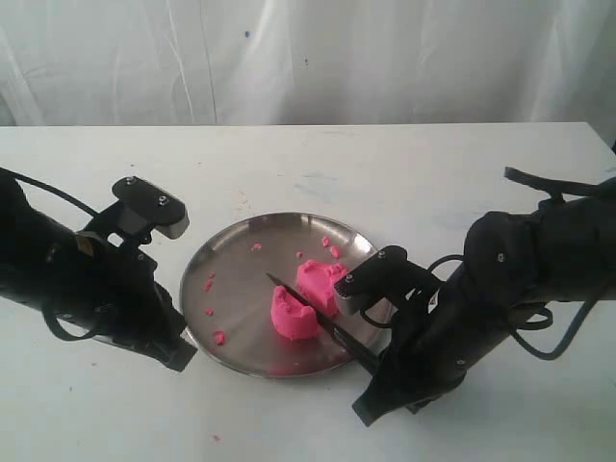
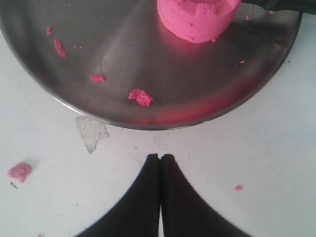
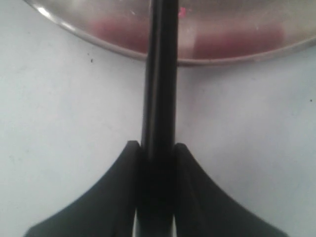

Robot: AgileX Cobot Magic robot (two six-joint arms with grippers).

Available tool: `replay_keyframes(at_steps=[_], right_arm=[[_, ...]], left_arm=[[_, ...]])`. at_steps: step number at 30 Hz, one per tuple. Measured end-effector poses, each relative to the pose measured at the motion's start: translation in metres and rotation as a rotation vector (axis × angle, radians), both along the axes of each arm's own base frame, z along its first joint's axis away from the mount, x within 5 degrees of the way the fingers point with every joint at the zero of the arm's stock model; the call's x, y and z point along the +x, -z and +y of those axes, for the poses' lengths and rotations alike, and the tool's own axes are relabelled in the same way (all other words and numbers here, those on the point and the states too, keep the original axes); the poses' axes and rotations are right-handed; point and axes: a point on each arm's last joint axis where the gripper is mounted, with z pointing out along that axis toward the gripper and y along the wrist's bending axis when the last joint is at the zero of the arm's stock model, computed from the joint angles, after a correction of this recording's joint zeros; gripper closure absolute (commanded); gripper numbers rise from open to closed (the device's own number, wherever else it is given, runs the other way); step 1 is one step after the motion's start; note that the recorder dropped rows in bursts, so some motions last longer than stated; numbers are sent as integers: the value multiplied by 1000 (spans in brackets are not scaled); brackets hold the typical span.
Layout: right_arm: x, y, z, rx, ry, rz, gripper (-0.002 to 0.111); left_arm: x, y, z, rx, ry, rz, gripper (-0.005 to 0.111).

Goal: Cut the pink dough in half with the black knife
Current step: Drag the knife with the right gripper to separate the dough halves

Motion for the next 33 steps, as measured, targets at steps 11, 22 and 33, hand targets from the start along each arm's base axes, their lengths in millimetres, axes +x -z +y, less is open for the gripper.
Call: replay_keyframes(at_steps=[11, 22, 33], right_arm=[[0, 0, 0, 6, 39, 10, 108], [10, -6, -5, -76, 132, -17, 108], [10, -5, -9, -112, 170, -18, 108]], left_arm=[[0, 0, 0, -3, -3, -5, 107], [1, 0, 0, -4, -3, -6, 107], [1, 0, 0, -4, -3, -6, 107]])
